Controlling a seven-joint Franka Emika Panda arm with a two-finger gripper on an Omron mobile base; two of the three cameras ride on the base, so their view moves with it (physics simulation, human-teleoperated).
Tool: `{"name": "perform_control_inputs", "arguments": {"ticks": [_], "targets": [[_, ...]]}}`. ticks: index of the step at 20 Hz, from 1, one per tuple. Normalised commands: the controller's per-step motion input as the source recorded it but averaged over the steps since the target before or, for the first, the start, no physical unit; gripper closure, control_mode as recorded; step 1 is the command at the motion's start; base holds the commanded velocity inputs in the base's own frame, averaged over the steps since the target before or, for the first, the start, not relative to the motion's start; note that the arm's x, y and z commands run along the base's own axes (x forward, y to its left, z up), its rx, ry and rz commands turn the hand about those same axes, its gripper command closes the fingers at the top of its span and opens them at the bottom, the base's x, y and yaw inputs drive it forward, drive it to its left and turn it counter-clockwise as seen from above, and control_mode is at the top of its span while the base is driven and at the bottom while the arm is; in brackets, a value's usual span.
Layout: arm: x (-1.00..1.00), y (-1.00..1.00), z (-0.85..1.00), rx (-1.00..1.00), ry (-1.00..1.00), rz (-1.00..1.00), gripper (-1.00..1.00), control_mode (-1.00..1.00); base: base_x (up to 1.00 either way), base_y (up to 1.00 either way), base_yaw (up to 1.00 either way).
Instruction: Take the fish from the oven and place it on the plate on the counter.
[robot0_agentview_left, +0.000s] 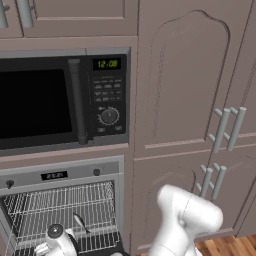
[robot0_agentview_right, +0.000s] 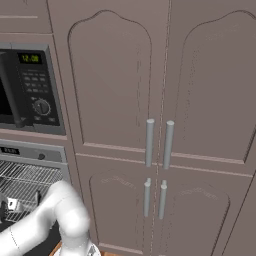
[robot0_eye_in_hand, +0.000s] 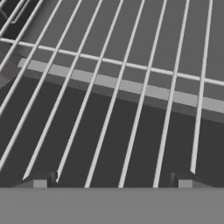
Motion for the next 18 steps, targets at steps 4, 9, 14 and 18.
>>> {"name": "perform_control_inputs", "arguments": {"ticks": [4,9,14,18], "targets": [[-0.98,0.00,-0.55,0.00,0.00,0.00,-1.00,-1.00,0.00,0.00,0.00],[-1.00,0.00,-0.49,0.00,0.00,0.02,-1.00,-1.00,0.00,0.00,0.00],[-0.99,0.00,-0.41,0.00,0.00,0.03,-1.00,-1.00,0.00,0.00,0.00],[-0.41,-0.04,-0.08,0.00,0.03,0.01,-1.00,-1.00,0.00,0.00,0.00]]}}
